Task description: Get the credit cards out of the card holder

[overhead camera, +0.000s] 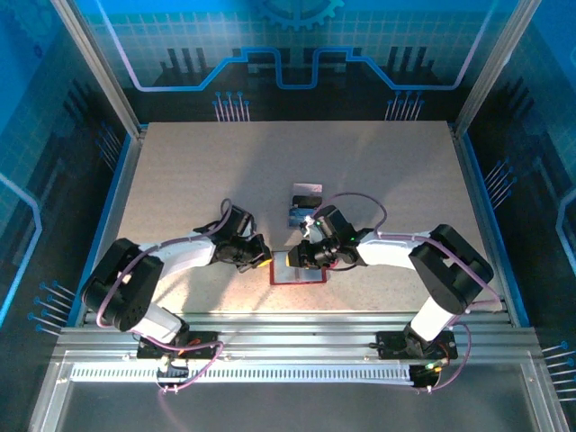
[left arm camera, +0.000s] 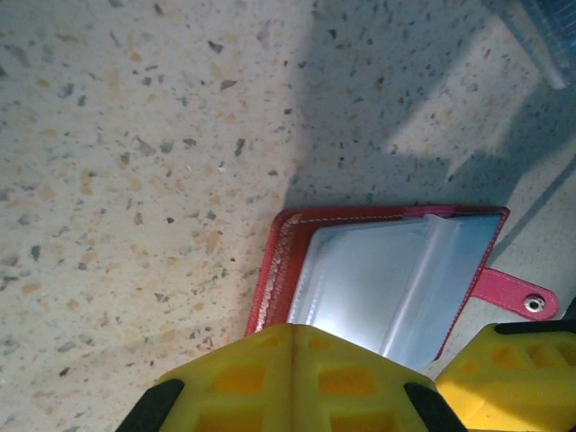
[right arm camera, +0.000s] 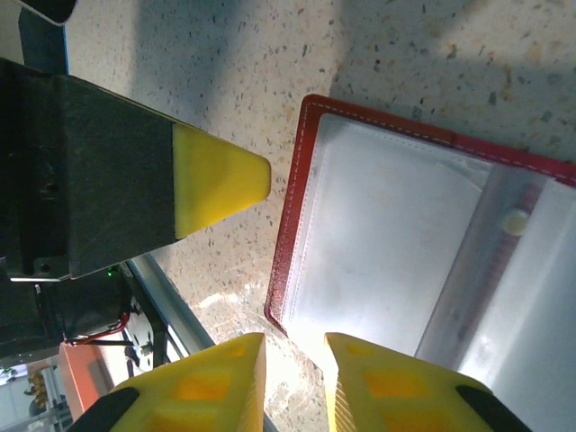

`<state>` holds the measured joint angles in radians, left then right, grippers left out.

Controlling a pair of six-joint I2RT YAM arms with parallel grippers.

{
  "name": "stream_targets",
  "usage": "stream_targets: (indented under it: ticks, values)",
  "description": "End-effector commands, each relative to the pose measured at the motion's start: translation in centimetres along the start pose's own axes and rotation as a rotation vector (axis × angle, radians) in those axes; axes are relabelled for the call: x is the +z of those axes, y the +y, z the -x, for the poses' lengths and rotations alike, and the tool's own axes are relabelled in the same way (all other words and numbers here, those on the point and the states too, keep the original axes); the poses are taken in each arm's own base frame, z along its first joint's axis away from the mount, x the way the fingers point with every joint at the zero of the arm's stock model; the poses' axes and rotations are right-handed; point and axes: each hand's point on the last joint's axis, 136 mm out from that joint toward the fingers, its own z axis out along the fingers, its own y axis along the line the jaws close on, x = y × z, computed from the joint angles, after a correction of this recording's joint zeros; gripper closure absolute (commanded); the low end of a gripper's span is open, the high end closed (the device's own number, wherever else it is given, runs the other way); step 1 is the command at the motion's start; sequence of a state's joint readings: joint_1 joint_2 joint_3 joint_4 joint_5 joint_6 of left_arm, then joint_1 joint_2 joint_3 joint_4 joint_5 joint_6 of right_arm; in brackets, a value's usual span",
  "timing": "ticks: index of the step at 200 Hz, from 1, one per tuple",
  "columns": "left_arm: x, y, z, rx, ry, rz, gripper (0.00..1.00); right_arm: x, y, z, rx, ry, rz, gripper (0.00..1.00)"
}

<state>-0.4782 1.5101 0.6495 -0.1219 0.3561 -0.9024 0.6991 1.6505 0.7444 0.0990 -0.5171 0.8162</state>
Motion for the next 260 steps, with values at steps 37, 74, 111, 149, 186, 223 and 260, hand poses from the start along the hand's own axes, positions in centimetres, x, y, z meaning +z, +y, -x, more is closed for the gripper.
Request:
stream_targets:
  ticks: [37,74,111,149,186,223,260]
  values:
    - [1.2,1.5,-1.0,-0.003,0.054,0.035,0.97,0.9,-0.7,0.0,0.062,0.042,0.01,0.76]
    - [1.3,1.6,-1.0,-0.001,0.053,0.038,0.97,1.2,-1.0,0.1,0.078,0.047,0.003,0.76]
    - [1.5,1.9,-1.0,0.002,0.053,0.042,0.97,1.3,-1.5,0.0,0.094,0.057,-0.032,0.75]
    - [1.7,1.7,-0.8,0.014,0.06,0.047,0.97,1.3,-1.8,0.0,0.103,0.067,-0.058,0.75]
    - [1.8,1.6,-0.8,0.018,0.063,0.048,0.97,1.3,-2.4,-0.1,0.104,0.08,-0.102,0.74]
    - [1.8,1.7,-0.8,0.018,0.062,0.049,0.97,1.1,-3.1,-0.3,0.106,0.087,-0.147,0.72]
    - [1.7,1.8,-0.9,0.018,0.062,0.054,0.98,0.8,-3.6,-0.6,0.111,0.086,-0.171,0.71]
